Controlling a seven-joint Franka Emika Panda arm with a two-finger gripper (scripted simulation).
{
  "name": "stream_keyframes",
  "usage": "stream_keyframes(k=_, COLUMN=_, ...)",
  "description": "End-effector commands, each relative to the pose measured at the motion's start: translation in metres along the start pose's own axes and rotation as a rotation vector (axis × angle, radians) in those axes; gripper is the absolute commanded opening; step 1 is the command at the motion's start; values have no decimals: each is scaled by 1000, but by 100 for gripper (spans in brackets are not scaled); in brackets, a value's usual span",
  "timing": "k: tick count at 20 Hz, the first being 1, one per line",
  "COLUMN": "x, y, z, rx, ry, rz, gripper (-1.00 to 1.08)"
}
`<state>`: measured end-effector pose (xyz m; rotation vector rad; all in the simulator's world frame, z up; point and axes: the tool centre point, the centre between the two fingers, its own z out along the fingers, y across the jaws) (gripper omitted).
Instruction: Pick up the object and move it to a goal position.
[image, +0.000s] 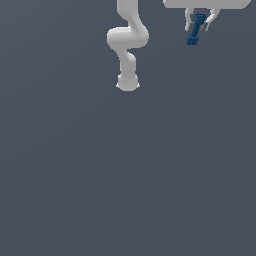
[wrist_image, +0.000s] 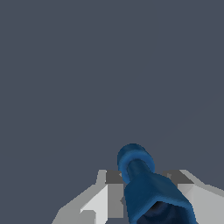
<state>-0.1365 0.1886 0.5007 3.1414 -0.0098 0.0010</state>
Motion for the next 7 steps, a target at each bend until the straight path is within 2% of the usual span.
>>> stream_keyframes(k=1, x=0, y=-3, z=-7, rx=0, ry=-1, rz=0, gripper=-100)
stream_keyframes(k=7, x=1, y=-4, z=-11, rx=0, ry=-1, rz=0, gripper=-100)
